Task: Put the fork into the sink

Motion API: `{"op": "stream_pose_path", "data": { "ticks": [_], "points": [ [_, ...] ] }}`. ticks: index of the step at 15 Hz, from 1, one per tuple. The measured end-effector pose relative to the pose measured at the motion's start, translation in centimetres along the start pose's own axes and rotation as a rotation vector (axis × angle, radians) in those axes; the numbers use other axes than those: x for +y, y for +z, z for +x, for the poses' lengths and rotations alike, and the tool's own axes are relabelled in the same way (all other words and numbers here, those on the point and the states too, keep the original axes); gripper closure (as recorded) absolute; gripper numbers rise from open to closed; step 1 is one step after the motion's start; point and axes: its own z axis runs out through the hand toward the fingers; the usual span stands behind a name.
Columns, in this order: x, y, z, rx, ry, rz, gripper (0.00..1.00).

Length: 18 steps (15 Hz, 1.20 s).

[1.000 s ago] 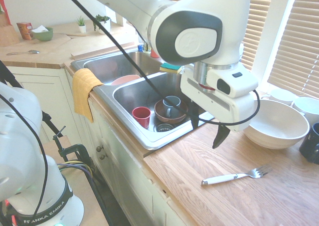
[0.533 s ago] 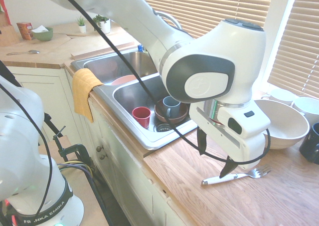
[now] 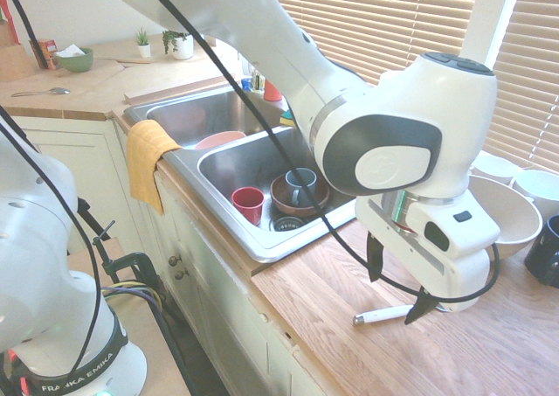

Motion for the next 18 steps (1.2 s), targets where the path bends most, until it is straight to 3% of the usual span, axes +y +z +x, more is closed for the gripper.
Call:
{"op": "stream_pose_path", "data": {
  "ticks": [18],
  "points": [
    [0.5,1.7,0.8,-0.015,0.061,0.027,1.00]
  ]
}}
